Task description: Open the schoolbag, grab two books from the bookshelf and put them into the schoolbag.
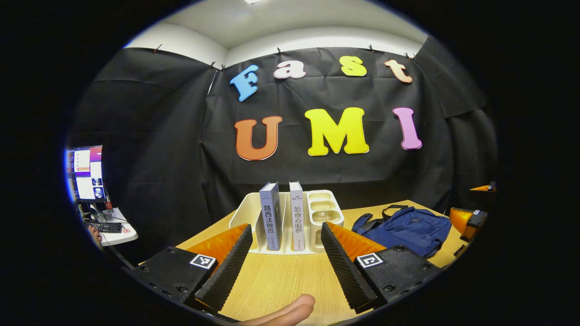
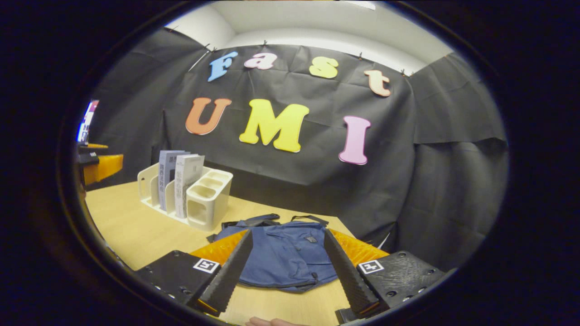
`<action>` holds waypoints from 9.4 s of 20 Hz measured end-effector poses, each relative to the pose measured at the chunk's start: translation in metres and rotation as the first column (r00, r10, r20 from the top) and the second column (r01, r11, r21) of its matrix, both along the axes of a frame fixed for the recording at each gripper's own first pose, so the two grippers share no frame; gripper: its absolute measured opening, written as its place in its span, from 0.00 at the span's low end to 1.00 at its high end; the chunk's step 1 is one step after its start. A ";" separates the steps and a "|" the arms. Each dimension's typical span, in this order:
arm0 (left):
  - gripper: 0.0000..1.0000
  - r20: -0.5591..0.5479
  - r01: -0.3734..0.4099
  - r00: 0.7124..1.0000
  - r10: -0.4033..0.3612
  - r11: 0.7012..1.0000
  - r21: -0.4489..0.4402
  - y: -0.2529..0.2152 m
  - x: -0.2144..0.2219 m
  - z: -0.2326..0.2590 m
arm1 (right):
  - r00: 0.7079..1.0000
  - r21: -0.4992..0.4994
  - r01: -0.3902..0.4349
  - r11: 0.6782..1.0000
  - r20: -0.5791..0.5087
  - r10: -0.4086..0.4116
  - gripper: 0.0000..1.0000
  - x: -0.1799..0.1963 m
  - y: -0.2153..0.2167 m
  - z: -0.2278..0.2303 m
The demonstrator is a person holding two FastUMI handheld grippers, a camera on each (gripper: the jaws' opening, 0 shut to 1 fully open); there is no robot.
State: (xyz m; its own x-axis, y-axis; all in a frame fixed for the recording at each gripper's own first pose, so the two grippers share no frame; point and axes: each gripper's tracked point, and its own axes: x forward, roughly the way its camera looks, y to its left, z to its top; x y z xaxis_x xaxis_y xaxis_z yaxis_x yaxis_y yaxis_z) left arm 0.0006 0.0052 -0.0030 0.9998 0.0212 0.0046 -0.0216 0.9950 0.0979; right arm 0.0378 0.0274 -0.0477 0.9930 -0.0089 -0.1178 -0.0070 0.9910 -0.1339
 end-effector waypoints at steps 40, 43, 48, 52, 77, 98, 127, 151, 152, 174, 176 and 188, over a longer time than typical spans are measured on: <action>0.96 -0.071 -0.067 0.995 0.065 0.998 -0.017 0.039 0.022 -0.019 | 0.937 -0.410 -0.102 0.906 -0.345 -0.051 0.11 0.154 0.099 -0.096; 0.96 -0.103 -0.111 0.989 0.109 0.994 -0.018 0.054 0.028 -0.027 | 0.941 -0.349 -0.122 0.929 -0.338 -0.003 0.06 0.160 0.085 -0.079; 0.97 -0.139 -0.057 0.990 0.040 0.990 -0.127 0.042 0.043 -0.033 | 0.949 -0.181 -0.135 0.974 -0.306 0.075 0.00 0.170 0.044 -0.046; 0.97 -0.203 -0.026 0.979 -0.016 0.979 -0.200 0.033 0.069 -0.036 | 0.966 -0.104 -0.128 0.986 -0.239 0.100 0.03 0.176 0.005 -0.018; 0.96 -0.541 0.002 0.841 -0.013 1.000 -0.021 -0.016 0.310 0.024 | 0.960 0.135 -0.207 0.969 -0.162 0.228 0.04 0.203 -0.106 0.002; 0.51 -0.862 0.048 0.505 0.038 0.996 0.072 -0.021 0.321 -0.067 | 0.955 0.148 -0.227 0.962 -0.157 0.250 0.03 0.201 -0.121 -0.015; 0.48 -0.772 -0.063 0.589 -0.238 0.939 -0.338 -0.015 0.093 -0.061 | 0.950 0.118 -0.217 0.969 -0.202 0.237 0.03 0.215 -0.091 -0.034; 0.53 -0.288 -0.068 0.717 -0.635 0.347 -0.935 -0.176 0.135 -0.079 | 0.949 0.012 -0.217 0.976 -0.231 0.214 0.03 0.219 -0.077 0.028; 0.48 -0.285 -0.080 0.723 -0.629 0.334 -0.939 -0.187 0.141 -0.085 | 0.951 0.010 -0.219 0.976 -0.222 0.216 0.03 0.219 -0.077 0.031; 0.48 -0.276 -0.004 0.697 -0.662 0.381 -0.925 -0.398 0.193 -0.161 | 0.946 0.094 -0.293 0.952 -0.118 0.303 0.03 0.204 -0.054 0.070; 0.48 -0.274 -0.009 0.694 -0.666 0.372 -0.928 -0.409 0.195 -0.166 | 0.945 0.099 -0.296 0.950 -0.114 0.306 0.03 0.204 -0.051 0.071; 0.86 -0.478 0.006 0.667 -0.571 0.646 -0.763 -0.393 0.195 -0.208 | 0.958 0.155 -0.231 0.961 -0.137 0.253 0.03 0.206 -0.077 0.038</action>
